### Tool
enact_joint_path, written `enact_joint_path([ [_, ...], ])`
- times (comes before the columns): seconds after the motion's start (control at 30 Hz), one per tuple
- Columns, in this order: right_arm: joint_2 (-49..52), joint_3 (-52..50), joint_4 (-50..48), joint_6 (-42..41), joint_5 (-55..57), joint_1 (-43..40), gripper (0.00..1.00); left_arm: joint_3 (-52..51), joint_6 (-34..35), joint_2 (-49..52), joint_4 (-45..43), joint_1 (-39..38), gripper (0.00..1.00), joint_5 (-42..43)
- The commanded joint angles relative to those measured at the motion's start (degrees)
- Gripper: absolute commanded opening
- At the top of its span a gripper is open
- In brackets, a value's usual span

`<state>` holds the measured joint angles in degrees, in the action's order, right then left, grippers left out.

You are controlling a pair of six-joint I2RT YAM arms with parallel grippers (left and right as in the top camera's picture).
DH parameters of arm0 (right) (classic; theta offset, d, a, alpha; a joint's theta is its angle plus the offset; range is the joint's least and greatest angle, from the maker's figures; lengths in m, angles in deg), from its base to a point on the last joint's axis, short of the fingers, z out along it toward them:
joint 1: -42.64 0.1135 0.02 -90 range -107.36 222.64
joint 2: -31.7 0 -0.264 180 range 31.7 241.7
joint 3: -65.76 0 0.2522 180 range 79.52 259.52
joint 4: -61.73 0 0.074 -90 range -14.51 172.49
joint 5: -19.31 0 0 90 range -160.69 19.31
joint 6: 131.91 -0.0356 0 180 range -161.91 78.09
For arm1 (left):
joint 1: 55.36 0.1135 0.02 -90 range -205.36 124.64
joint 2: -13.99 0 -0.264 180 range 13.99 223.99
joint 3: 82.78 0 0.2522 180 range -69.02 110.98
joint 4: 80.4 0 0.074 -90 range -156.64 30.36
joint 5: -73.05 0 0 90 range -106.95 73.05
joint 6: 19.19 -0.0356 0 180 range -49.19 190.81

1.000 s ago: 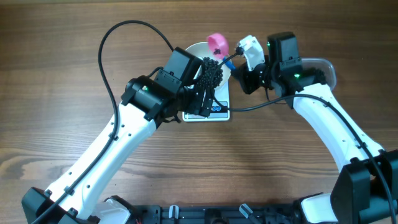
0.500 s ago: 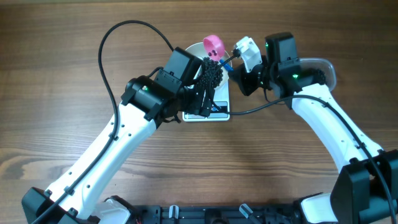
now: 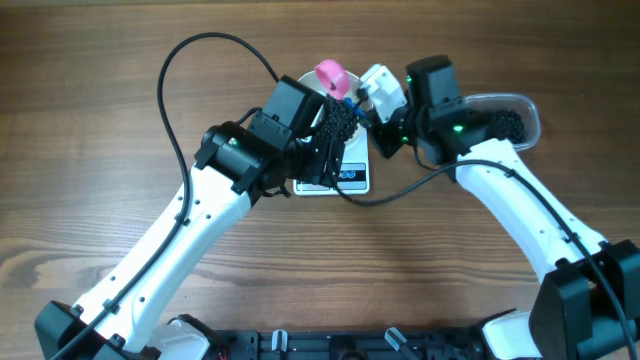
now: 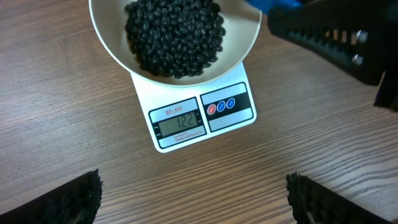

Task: Scoop item into bowl and weigh 150g on scale
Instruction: 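Tilt scoop and shake beans gradually into white bowl with right gripper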

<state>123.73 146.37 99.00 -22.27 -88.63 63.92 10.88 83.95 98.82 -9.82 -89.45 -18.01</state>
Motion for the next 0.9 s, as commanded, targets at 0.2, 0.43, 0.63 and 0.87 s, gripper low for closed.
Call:
enact_joint_path([
  [0.2, -1.9, 0.4, -0.3, 4.3, 4.0, 0.8, 0.04, 0.9, -0.7, -0.8, 0.0, -0.2, 1.0, -0.5],
  [0.43, -1.9, 0.4, -0.5, 10.0, 12.1, 0.8, 0.04, 0.9, -0.7, -0.8, 0.0, -0.2, 1.0, -0.5],
  [0.63, -1.9, 0.4, 1.0, 7.7, 8.2, 0.8, 0.04, 0.9, -0.7, -0.8, 0.0, -0.2, 1.0, -0.5],
  [0.87, -3.6, 0.4, 0.4, 1.6, 2.6, 0.2, 0.04, 0.9, -0.7, -0.8, 0.0, -0.2, 1.0, -0.5],
])
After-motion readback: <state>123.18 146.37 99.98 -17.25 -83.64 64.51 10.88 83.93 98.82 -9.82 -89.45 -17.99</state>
